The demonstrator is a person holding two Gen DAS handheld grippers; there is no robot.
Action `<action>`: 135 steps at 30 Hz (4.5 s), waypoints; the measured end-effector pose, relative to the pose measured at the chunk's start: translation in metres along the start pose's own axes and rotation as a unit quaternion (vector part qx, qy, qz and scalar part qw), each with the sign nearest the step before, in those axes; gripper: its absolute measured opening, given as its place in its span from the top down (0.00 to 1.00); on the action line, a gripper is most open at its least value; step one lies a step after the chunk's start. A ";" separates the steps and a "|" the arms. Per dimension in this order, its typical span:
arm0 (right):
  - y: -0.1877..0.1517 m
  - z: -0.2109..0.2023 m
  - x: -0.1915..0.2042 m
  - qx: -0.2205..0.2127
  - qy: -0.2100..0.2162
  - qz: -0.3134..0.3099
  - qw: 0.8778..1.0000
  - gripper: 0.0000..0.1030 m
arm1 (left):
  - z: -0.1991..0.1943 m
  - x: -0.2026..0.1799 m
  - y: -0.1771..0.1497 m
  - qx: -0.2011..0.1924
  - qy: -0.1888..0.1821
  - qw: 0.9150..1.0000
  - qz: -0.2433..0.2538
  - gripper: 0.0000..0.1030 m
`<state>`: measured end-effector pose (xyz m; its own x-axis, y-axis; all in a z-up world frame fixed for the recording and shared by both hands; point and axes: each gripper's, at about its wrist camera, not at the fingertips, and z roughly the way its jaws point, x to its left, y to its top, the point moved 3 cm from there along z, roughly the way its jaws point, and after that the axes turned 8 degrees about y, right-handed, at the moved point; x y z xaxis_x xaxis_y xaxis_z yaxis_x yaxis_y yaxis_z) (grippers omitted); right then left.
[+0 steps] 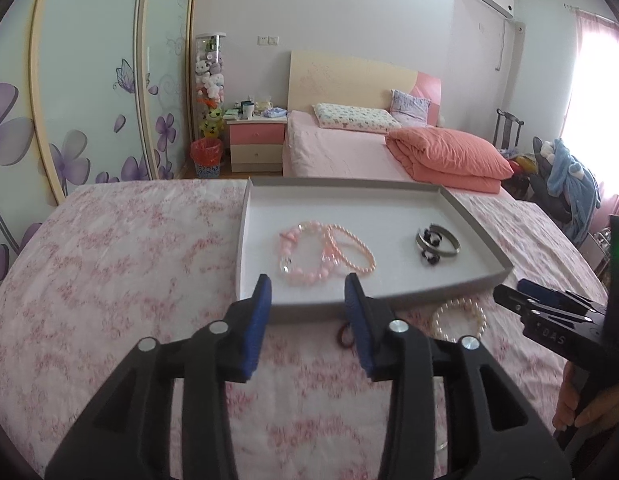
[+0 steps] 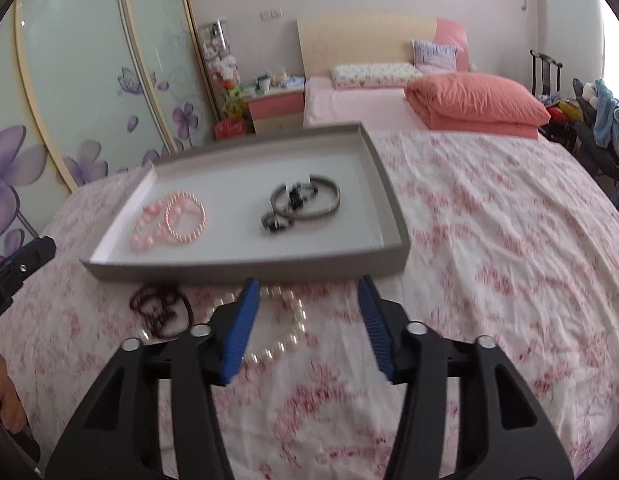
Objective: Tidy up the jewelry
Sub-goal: 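Grasp the white pearl bracelet with the right tool, then lift the white pearl bracelet with the right tool while the left tool grasps the silver bangle, then carry the pearl bracelet and silver bangle over the tray and open both tools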
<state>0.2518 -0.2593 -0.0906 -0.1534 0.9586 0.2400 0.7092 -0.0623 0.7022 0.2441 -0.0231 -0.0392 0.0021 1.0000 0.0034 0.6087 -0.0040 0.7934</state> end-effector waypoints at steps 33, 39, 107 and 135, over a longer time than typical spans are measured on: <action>-0.063 -0.037 -0.043 0.047 -0.056 0.042 0.996 0.90 | 0.015 -0.090 -0.078 0.130 -0.081 0.980 0.128 0.16; -0.061 -0.035 -0.043 0.043 -0.056 0.042 0.997 0.90 | 0.031 -0.106 -0.091 0.151 -0.048 0.976 0.146 0.15; -0.026 -0.085 0.040 -0.105 0.046 -0.057 0.992 0.90 | -0.020 0.018 -0.057 0.045 0.045 0.998 0.000 0.33; -0.011 -0.119 0.067 -0.196 0.031 -0.112 0.974 0.90 | -0.065 0.000 -0.023 -0.070 0.078 0.995 0.008 0.33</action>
<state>0.1520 -0.2272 -0.0025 -0.3250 0.9421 0.0826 0.3380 0.0341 0.9405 0.1780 -0.0231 -0.0179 -0.1176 0.9877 0.1029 0.4939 -0.0317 0.8690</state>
